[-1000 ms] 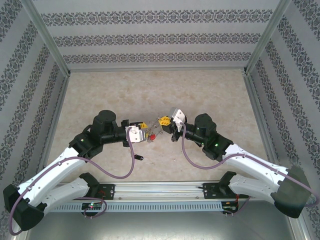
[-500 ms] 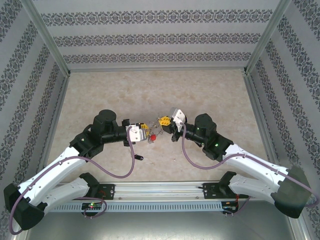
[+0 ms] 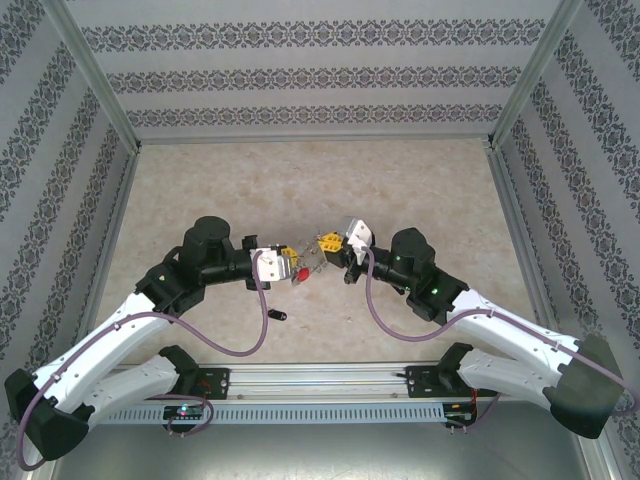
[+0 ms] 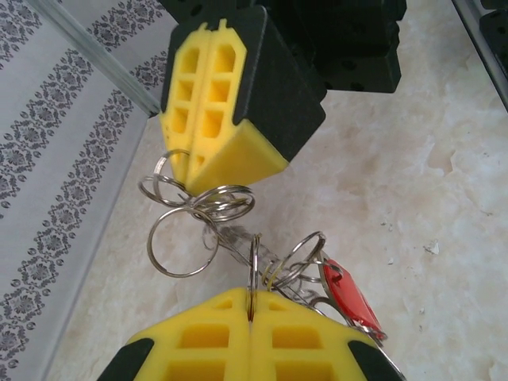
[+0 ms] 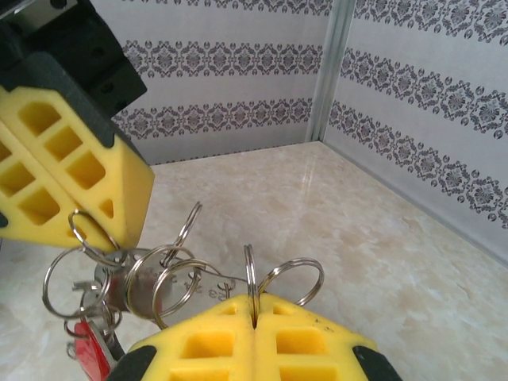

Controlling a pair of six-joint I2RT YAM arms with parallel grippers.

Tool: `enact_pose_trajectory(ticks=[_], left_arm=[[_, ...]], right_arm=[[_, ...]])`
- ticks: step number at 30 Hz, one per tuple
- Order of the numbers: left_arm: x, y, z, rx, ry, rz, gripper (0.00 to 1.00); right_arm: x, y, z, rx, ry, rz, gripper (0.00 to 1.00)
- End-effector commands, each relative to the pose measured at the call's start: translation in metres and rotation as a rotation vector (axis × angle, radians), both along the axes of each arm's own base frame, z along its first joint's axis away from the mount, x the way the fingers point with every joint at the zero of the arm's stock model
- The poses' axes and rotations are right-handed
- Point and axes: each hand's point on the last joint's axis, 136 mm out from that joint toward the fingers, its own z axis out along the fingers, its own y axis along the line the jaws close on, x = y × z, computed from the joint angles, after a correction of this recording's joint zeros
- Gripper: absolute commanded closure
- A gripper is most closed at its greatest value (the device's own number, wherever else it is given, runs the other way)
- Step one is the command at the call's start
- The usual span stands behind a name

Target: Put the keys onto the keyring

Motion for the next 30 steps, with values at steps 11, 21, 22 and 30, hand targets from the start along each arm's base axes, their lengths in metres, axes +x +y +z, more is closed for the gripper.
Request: enact_pose_trajectory(ticks=[11, 21, 22, 30], left_arm=[[0.000, -0.010, 0.006, -0.011, 0.029, -0.058, 1.00], [-0.001, -0.013, -0.003, 0.044, 0.079, -0.090, 1.00], [-0.001, -0.014, -0.003, 0.045, 0.081, -0.096, 1.00], [-0.003, -0.016, -0.007, 0.053, 0.073, -0.123, 1.00]], right_arm=[[-0.032, 0.006, -0.059, -0.221, -0.045, 0.215, 0.86], [-0.029, -0.015, -0.037, -0.267, -0.151, 0.176, 0.78], [-0.031, -0.015, -0.034, -0.274, -0.162, 0.185, 0.78], [-0.024, -0.010, -0.025, -0.379, -0.263, 0.227, 0.83]])
